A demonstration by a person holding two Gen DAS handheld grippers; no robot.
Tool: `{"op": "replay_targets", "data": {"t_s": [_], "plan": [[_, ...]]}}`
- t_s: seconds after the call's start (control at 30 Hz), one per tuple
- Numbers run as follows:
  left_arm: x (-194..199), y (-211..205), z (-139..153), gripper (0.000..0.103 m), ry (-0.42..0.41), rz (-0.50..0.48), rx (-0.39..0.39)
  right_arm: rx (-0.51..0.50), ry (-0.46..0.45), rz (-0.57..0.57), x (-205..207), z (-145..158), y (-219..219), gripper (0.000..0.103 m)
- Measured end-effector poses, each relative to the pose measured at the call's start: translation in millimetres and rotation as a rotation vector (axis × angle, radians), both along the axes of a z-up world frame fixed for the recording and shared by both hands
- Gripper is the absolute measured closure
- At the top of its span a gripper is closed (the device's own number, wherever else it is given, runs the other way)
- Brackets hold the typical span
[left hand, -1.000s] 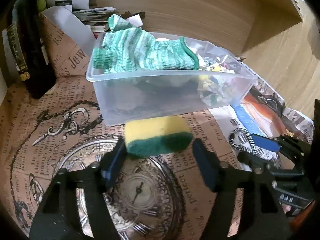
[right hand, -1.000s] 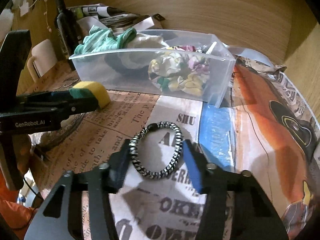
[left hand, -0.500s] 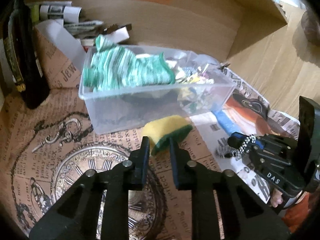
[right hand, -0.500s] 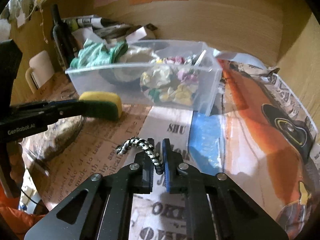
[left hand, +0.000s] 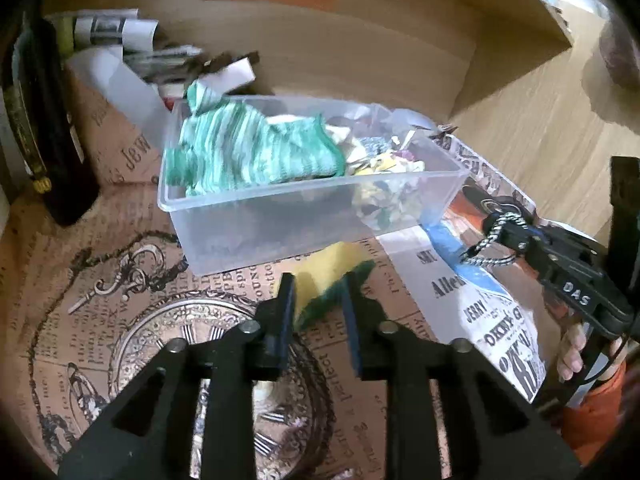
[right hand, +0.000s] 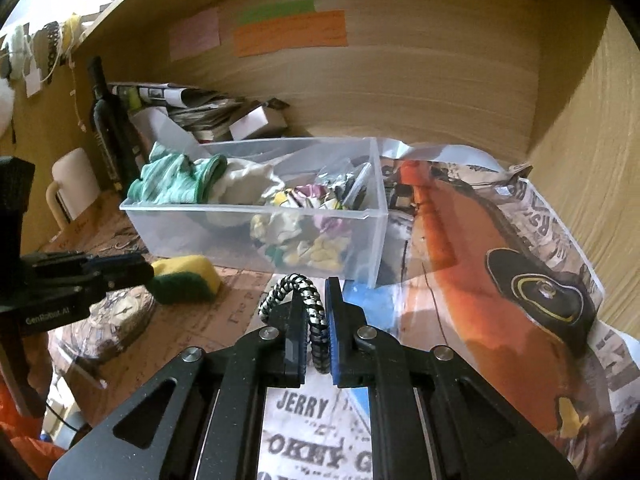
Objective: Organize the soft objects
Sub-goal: 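Lower the sponge with the left tool while the right tool drops the bracelet into the box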
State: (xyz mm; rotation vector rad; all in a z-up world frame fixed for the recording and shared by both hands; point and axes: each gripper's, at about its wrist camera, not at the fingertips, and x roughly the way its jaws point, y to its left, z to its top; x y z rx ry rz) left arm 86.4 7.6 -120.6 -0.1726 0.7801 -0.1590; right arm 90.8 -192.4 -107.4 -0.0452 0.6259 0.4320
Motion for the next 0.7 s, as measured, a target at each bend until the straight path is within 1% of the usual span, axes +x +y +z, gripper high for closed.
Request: {"op": "replay_targets", "data": {"t_s": [0.03, 0.07, 0.13, 0.2, 0.3, 0.33, 0.37, 0.4, 0.43, 0.5, 0.57, 0.6, 0.67, 0.7], "plan": [[2.6, 0.9, -2.0, 0.063, 0.005, 0.008, 0.0, 0.003, -0.002, 0.0, 0.3, 0.5, -1.0, 0.095], [5.6, 2.8, -4.0, 0.06, 0.008, 0.02, 0.002, 0.006, -0.004, 0.0, 0.8, 0.7, -1.7, 0.095], [10.4, 6.6, -6.9, 0.051, 0.01, 0.035, 0.002, 0.009, -0.005, 0.0, 1.1, 0.6, -2.0, 0.095], [16.7, 8.9, -11.0, 0.045, 0.023, 0.028, -0.011, 0.011, -0.001, 0.003, 2.2, -0.4, -2.2, 0.095], [23.3, 8.8, -14.5, 0.044, 0.034, 0.014, -0.028, 0.013, 0.006, 0.003, 4.2, -1.8, -1.5, 0.095], [23.9, 7.7, -14.4, 0.044, 0.032, 0.009, -0.03, 0.016, 0.008, 0.003, 5.0, -2.1, -1.4, 0.095], [25.5, 5.5, -15.0, 0.047, 0.032, -0.002, -0.026, 0.017, 0.008, 0.002, 5.5, -2.2, -1.2, 0.095], [26.6, 2.6, -14.8, 0.057, 0.027, -0.019, -0.023, 0.019, 0.009, 0.002, 6.5, -2.2, -1.1, 0.095], [24.5, -1.7, -13.6, 0.063, 0.025, -0.033, -0.025, 0.022, 0.01, 0.002, 7.6, -2.0, -1.1, 0.095], [25.2, -8.4, -12.5, 0.066, 0.024, -0.067, -0.025, 0.024, 0.008, 0.002, 9.1, -1.5, -0.7, 0.095], [24.2, -15.0, -13.0, 0.069, 0.02, -0.079, -0.012, 0.027, 0.005, 0.004, 10.0, -0.8, -0.5, 0.095], [23.2, -17.5, -12.7, 0.071, 0.019, -0.083, -0.01, 0.029, 0.004, 0.005, 10.3, -0.3, -0.4, 0.095], [21.8, -22.3, -10.6, 0.081, 0.014, -0.09, -0.011, 0.031, -0.003, 0.007, 10.8, 1.4, -0.4, 0.095], [21.4, -23.6, -9.6, 0.082, 0.013, -0.094, -0.012, 0.031, -0.007, 0.007, 11.0, 2.3, -0.2, 0.095]]}}
